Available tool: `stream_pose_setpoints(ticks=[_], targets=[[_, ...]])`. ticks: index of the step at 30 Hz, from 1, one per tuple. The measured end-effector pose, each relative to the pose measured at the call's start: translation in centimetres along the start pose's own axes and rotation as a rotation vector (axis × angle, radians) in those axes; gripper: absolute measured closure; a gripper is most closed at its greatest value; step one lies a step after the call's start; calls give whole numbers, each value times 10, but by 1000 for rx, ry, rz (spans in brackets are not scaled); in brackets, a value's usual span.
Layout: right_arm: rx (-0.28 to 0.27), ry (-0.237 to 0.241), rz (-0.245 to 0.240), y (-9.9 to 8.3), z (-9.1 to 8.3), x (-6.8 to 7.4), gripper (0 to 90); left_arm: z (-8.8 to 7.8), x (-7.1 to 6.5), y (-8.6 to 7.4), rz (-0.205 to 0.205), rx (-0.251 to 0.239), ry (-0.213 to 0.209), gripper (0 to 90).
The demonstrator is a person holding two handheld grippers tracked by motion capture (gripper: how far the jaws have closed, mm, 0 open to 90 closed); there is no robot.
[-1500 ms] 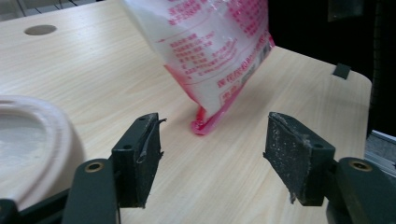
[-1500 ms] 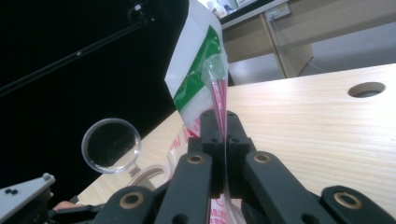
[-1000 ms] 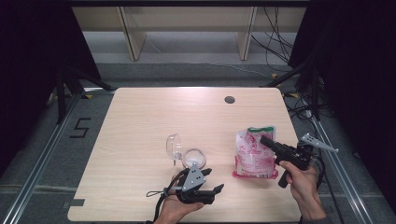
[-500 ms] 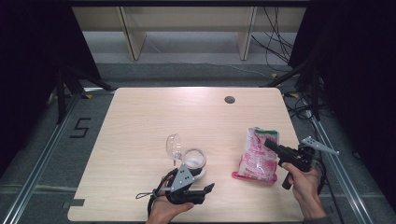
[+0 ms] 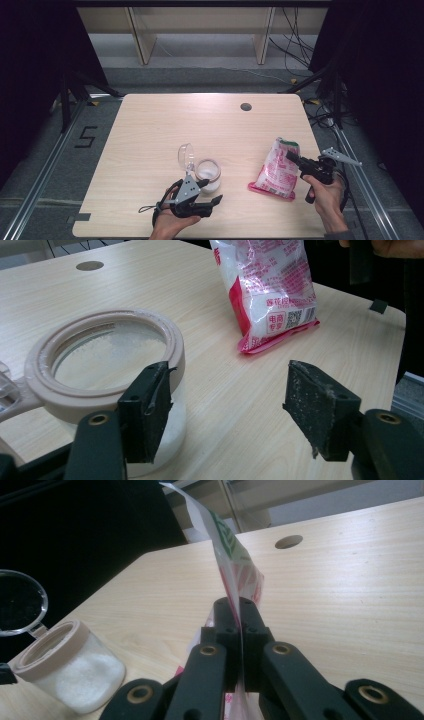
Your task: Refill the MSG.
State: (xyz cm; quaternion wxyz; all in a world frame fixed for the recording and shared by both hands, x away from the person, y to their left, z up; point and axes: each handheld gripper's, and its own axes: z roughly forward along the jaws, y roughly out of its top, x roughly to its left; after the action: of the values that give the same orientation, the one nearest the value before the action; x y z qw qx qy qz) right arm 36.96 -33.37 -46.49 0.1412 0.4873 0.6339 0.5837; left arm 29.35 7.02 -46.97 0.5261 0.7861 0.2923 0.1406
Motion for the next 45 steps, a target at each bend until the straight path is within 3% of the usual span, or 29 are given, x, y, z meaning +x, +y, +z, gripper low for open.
stream_pose_setpoints(ticks=[5,7,8,10,11,13,14,15,16,19,20,21,24,25,26,28,29,30,32,35,39,41,43,44,45], targets=[[12,-15,-14,0,0,-3,900,-4,-1,0,-4,-5,-14,341],[16,-17,-9,0,0,-2,900,-6,1,1,20,-8,-18,342],[15,-24,-17,0,0,-3,900,-8,-1,0,-12,-7,-15,341],[19,-31,0,-1,1,-2,897,-11,0,0,-10,-9,-13,341],[23,-43,-24,-1,1,-4,897,-13,0,0,-15,-9,-18,340],[38,-52,-14,-1,2,-4,896,-16,0,-1,-16,-14,-33,341],[47,-55,-17,-2,2,-5,896,-19,0,-2,-19,-17,-27,341],[62,-90,-48,-1,1,-7,896,-21,0,-2,-17,-10,-18,342],[40,-70,-32,-2,3,-7,896,-22,1,-2,-22,-16,-10,342],[63,-72,-34,-2,2,-6,894,-25,4,-3,-35,-26,0,342],[73,-81,-77,-1,2,-10,893,-28,6,-3,-26,-18,5,342],[61,-88,-31,-3,4,-7,893,-29,8,-3,-28,-21,3,342],[84,-97,-39,-3,4,-9,886,-32,12,-4,-47,-27,22,342],[79,-81,3,-4,4,-8,881,-32,14,-5,-49,-34,13,341],[62,-80,-15,-6,6,-11,878,-32,16,-5,-54,-35,16,341],[87,-98,-37,-8,7,-13,862,-35,19,-4,-62,-29,17,341],[97,-106,-19,-10,7,-12,856,-35,21,-4,-68,-36,19,341],[86,-106,-59,-10,9,-17,852,-36,23,-4,-61,-32,28,341],[103,-106,-21,-11,8,-14,840,-39,26,-4,-68,-27,38,341],[114,-127,-42,-12,7,-15,796,-42,31,-3,-67,-33,52,341],[143,-138,11,-13,3,-13,688,-44,36,-3,-81,-42,70,342],[105,-137,16,-14,3,-13,624,-47,38,-3,-81,-33,83,342],[102,-152,19,-14,-1,-10,561,-48,40,-3,-76,-33,87,343],[102,-153,49,-14,-2,-7,541,-48,41,-3,-76,-37,79,345],[111,-152,37,-14,-3,-8,518,-49,41,-3,-80,-36,87,347]])
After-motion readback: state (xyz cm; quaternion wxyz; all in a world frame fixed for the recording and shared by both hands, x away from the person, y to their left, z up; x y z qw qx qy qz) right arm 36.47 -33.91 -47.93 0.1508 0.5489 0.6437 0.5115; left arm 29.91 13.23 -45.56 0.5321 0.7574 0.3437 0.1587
